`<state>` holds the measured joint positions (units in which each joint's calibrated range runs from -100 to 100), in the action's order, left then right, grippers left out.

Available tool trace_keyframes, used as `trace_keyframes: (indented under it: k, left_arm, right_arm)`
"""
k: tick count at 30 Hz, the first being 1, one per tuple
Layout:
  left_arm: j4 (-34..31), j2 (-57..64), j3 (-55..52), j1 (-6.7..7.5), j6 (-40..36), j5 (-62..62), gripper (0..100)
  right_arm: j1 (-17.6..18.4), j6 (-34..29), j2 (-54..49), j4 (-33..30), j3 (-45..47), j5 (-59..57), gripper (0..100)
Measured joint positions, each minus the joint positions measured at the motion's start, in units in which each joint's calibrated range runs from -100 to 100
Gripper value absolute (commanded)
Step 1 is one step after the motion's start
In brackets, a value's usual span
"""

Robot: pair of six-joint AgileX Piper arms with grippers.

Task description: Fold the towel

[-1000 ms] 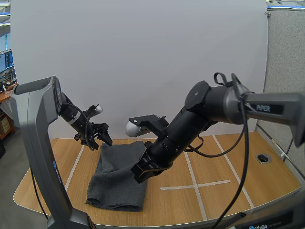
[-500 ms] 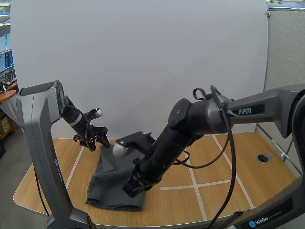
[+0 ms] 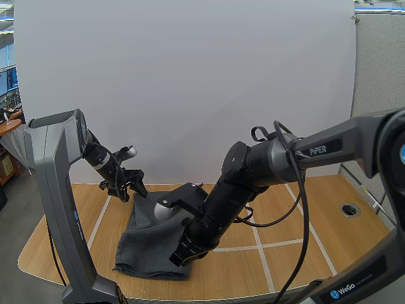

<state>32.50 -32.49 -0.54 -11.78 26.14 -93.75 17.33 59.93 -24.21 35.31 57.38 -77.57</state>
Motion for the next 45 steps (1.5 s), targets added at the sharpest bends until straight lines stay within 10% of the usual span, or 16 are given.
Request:
trace_keyframes:
  k: [20,27,45]
  left_arm:
    - [0.0,0.0,0.0,0.06,0.1,1.0,100]
    - [0.0,0.0,0.0,0.06,0.1,1.2,76]
    - [0.9,-2.8,0.6,0.06,0.4,2.5,51]
  right_arm:
    - [0.0,13.2,20.2,10.4,0.3,20.6,0]
    - [0.0,14.9,21.3,12.3,0.3,20.8,0]
    - [0.0,15.1,21.4,12.4,0.3,20.8,0]
